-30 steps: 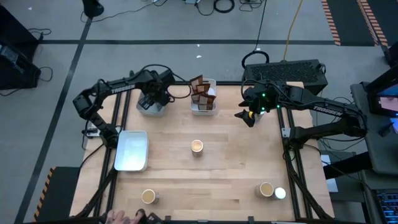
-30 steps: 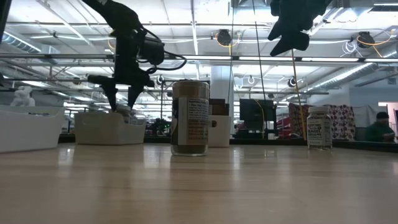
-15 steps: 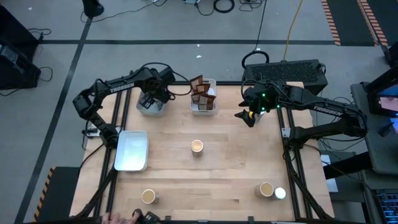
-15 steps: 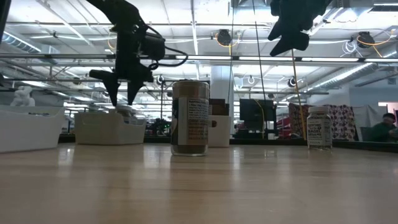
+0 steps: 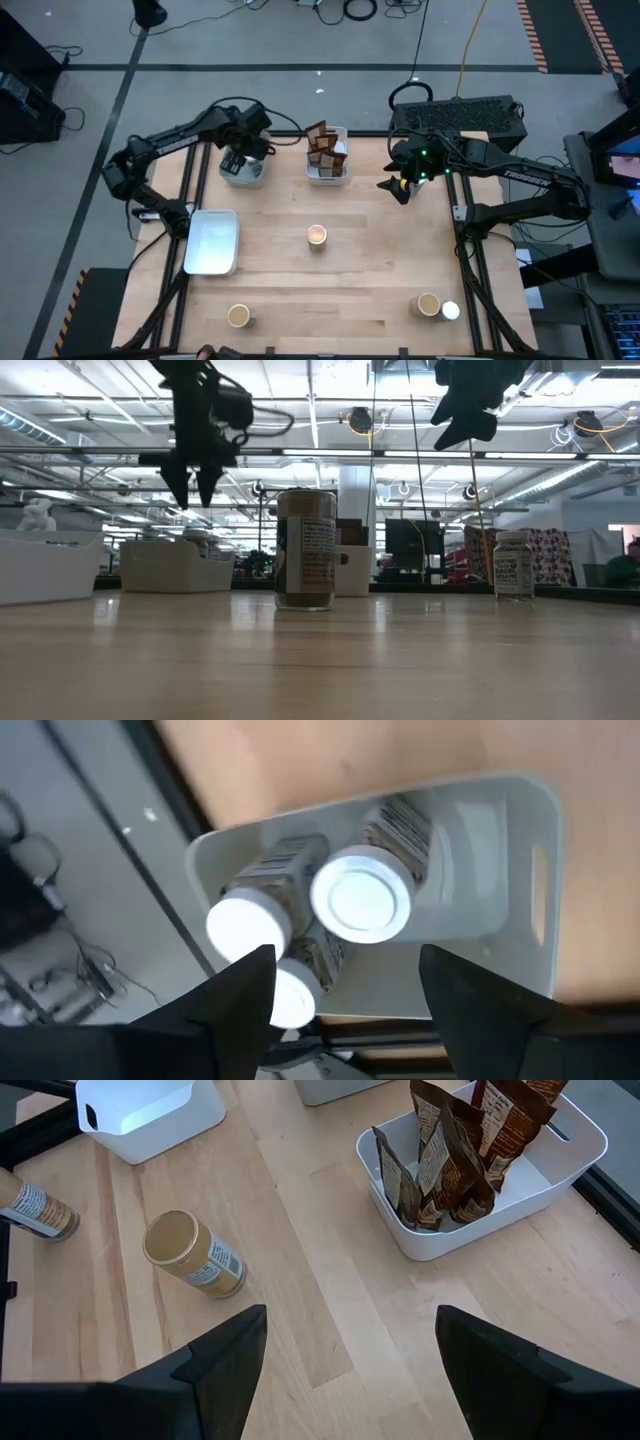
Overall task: Sort spices by type
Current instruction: Put the white seasoning bottle into the gray bin
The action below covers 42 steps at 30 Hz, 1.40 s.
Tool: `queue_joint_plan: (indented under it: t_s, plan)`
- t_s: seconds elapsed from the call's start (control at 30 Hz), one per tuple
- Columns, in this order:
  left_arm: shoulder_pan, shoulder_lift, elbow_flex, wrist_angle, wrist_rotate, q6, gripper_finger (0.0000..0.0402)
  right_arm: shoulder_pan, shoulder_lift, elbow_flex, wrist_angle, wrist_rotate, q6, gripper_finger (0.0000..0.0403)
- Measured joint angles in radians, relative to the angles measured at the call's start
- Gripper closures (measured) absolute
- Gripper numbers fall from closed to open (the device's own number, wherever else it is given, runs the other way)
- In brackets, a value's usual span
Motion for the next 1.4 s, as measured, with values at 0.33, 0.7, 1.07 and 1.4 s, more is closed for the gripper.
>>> queue_joint_plan:
  t_s: [0.33, 0.7, 1.07, 1.4]
  plan:
    - [-0.03, -0.143, 0.002, 0.093, 0.266, -0.563, 0.015, 0.0, 0.0, 0.0, 0.0, 0.0, -0.005, 0.0131]
    - [0.03, -0.022, 0.001, -0.016, 0.178, -1.45, 0.015, 0.0, 0.0, 0.0, 0.051, 0.0, -0.042, 0.0131]
    - [0.085, 0.073, 0.001, 0.017, 0.178, -1.646, 0.015, 0.0, 0.0, 0.0, 0.053, 0.0, -0.05, 0.0131]
    - [0.086, 0.129, 0.0, 0.033, 0.103, -1.68, 0.015, 0.0, 0.0, 0.0, 0.052, 0.0, -0.096, 0.0131]
